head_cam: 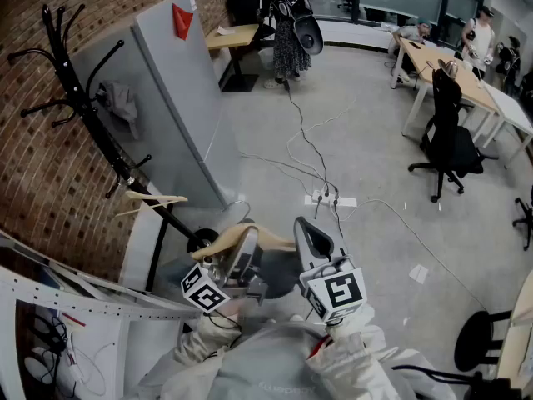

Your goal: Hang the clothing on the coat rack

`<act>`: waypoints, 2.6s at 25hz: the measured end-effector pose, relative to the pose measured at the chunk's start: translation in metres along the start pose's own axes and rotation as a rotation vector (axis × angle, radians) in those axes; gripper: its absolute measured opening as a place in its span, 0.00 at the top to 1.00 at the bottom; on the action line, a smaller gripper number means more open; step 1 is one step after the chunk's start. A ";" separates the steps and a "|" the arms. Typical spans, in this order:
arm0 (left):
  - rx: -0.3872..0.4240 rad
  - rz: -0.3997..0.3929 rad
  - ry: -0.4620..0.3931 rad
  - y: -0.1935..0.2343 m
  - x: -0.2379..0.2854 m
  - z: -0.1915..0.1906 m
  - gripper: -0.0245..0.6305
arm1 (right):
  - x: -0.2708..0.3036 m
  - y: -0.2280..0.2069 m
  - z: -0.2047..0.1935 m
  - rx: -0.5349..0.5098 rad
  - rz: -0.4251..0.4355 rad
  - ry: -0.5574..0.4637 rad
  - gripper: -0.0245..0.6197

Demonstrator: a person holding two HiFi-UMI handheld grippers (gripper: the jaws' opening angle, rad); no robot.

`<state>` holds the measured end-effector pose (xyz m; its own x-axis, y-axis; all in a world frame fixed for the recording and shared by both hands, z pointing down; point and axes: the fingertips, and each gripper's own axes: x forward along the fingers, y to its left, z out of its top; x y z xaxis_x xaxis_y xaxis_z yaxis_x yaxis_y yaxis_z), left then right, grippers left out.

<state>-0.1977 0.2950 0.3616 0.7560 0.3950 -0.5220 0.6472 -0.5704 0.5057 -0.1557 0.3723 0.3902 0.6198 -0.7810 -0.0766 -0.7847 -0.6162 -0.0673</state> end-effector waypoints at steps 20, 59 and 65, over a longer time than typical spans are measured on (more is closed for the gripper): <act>0.028 0.019 -0.005 0.044 0.041 -0.003 0.80 | 0.029 -0.052 -0.018 0.033 0.009 0.039 0.92; 0.070 0.062 -0.101 0.255 0.087 0.141 0.80 | 0.312 -0.038 -0.021 -0.033 0.119 0.122 0.92; 0.106 0.100 -0.141 0.273 0.080 0.161 0.80 | 0.347 -0.026 -0.026 -0.034 0.211 0.060 0.92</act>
<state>0.0237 0.0553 0.3469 0.7898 0.2323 -0.5677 0.5502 -0.6774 0.4883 0.0795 0.1147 0.3915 0.4413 -0.8970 -0.0258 -0.8973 -0.4408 -0.0226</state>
